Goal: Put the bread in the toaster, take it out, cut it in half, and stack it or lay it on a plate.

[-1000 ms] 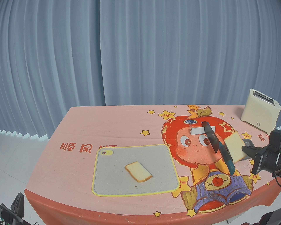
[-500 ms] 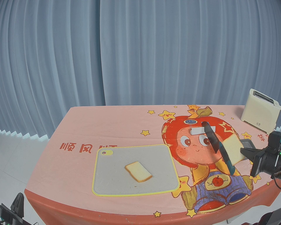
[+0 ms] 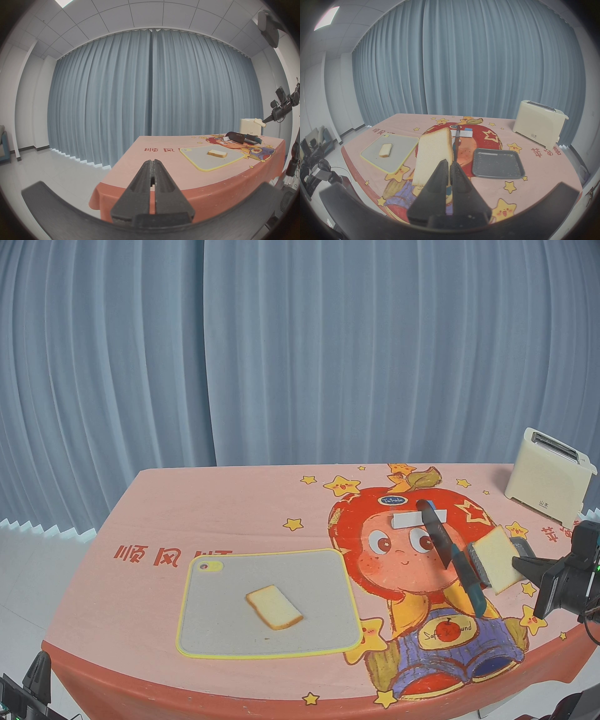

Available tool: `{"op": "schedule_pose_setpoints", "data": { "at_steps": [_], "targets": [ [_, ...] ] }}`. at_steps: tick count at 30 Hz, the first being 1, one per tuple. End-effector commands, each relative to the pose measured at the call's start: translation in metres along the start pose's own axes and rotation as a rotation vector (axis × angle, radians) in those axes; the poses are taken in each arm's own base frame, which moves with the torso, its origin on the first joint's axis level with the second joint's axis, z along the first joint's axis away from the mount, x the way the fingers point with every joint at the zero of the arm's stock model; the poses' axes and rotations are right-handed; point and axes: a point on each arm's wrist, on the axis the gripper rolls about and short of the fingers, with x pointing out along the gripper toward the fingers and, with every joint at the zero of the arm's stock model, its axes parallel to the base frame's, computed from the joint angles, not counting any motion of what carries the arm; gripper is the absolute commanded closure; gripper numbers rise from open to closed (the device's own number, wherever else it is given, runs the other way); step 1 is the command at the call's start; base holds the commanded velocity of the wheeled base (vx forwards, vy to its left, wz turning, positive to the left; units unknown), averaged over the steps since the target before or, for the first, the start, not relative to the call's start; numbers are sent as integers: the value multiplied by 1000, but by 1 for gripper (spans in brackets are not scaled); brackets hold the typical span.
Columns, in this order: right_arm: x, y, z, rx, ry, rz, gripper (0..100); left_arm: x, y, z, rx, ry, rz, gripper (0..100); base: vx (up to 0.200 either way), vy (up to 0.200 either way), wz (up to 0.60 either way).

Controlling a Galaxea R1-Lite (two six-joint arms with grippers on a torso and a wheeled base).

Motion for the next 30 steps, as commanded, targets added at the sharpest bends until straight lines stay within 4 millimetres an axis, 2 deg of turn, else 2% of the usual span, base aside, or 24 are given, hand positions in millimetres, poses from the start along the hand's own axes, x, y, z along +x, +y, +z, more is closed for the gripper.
{"op": "schedule_pose_setpoints", "data": {
  "at_steps": [1, 15, 26, 30],
  "targets": [
    [1, 0, 0, -1, 4, -2, 100, 0, 0, -5, -1, 6, 0, 100, 0, -200, 0],
    [1, -1, -2, 0, 12, -9, 100, 0, 0, -5, -2, 6, 1, 100, 0, -200, 0],
    [13, 1, 0, 60, 45, -19, 100, 0, 0, -5, 1, 6, -2, 100, 0, 0, 0],
    [26, 5, -2, 106, 95, -28, 100, 0, 0, -5, 1, 6, -2, 100, 0, 0, 0]
  ]
}}
